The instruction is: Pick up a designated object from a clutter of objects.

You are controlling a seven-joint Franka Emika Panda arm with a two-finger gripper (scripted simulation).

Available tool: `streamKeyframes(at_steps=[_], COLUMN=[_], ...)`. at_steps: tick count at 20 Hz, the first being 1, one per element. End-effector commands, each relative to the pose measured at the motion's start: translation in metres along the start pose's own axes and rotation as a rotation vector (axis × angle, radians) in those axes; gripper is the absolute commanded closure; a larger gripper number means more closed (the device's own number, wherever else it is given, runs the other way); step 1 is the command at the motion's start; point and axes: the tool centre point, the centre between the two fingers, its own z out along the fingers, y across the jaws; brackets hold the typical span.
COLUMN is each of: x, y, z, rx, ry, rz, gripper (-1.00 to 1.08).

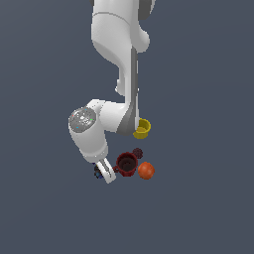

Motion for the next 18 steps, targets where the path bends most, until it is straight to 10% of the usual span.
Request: streamKeyframes(at_steps=[1, 18], x=[0.002, 0.002], y=[0.000, 0.001], z=[0.003, 0.052], rx=[0.000, 0.000], ry=[0.003, 0.003], rz=[0.013, 0.014], gripper=[-0.92, -0.92])
